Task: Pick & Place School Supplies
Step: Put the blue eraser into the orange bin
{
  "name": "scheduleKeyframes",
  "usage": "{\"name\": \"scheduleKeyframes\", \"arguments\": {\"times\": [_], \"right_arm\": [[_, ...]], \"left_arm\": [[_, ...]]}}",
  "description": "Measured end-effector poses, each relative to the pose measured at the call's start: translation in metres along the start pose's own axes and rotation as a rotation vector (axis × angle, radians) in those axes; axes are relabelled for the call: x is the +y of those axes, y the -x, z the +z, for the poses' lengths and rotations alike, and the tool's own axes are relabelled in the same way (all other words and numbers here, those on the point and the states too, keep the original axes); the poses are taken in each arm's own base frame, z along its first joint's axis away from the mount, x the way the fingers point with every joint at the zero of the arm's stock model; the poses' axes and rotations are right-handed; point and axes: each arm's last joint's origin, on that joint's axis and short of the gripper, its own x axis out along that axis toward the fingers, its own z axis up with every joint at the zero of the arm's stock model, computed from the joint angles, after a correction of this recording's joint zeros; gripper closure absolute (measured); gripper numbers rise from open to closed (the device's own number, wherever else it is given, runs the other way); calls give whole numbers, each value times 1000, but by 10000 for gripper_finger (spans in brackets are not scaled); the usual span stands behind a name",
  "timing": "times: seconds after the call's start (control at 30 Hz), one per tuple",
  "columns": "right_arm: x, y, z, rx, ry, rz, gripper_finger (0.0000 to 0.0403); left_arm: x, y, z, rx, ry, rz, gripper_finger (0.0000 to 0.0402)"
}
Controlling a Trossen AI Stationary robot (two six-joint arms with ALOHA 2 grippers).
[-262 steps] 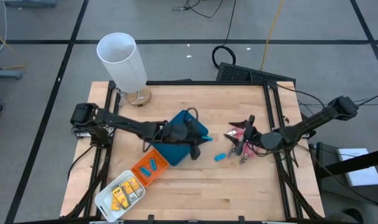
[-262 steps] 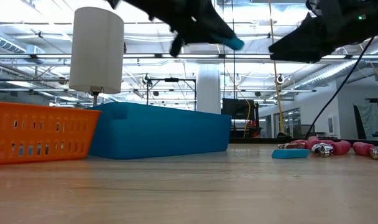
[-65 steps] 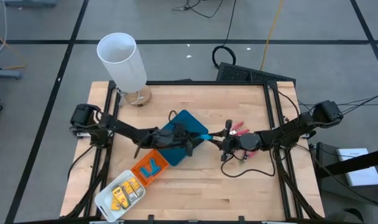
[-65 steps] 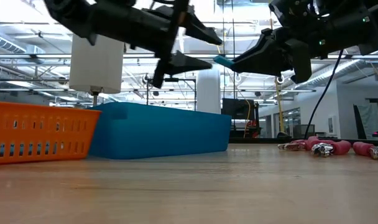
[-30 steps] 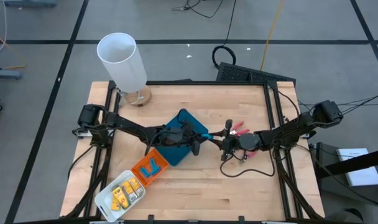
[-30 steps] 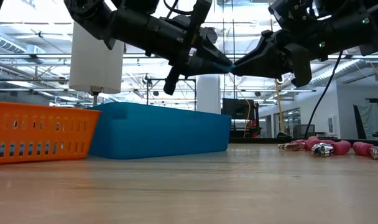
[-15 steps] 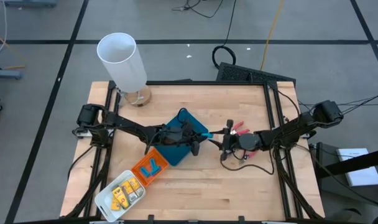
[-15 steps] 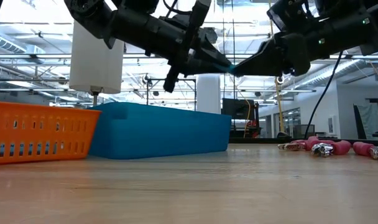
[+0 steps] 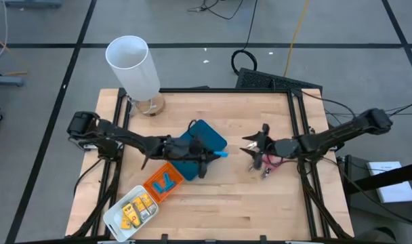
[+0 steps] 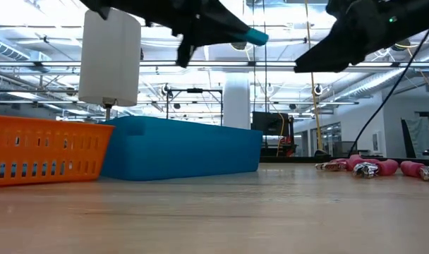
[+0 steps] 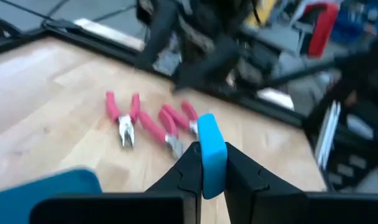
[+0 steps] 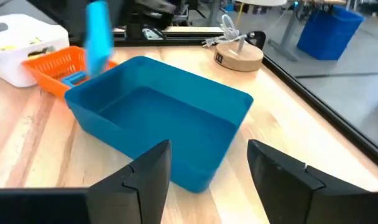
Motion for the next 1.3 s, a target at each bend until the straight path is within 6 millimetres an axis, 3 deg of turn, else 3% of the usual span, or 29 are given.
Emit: {"name": "scheduleKeyframes", "arguments": {"times": [0.2, 0.5, 0.6, 0.97, 1.1, 1.3], "right_arm": [[-9, 14, -3, 7, -48, -1, 208], [-15, 21, -19, -38, -81, 2, 208], [-15, 21, -20, -48, -80, 4, 208], [-14, 20, -20, -56, -73, 5, 209], [-14, 20, -20, -54, -72, 4, 209], [-14, 20, -20, -55, -73, 4, 209]], "left_arm": [[-23, 26, -11, 92, -79, -54, 365], [-47, 78, -55, 248, -87, -136, 365], [-44, 101, -72, 310, -27, -65, 365], [-44, 168, -105, 293, 129, 86, 365], [-37, 180, -118, 301, 198, 162, 365], [-30, 183, -134, 327, 301, 194, 362]]}}
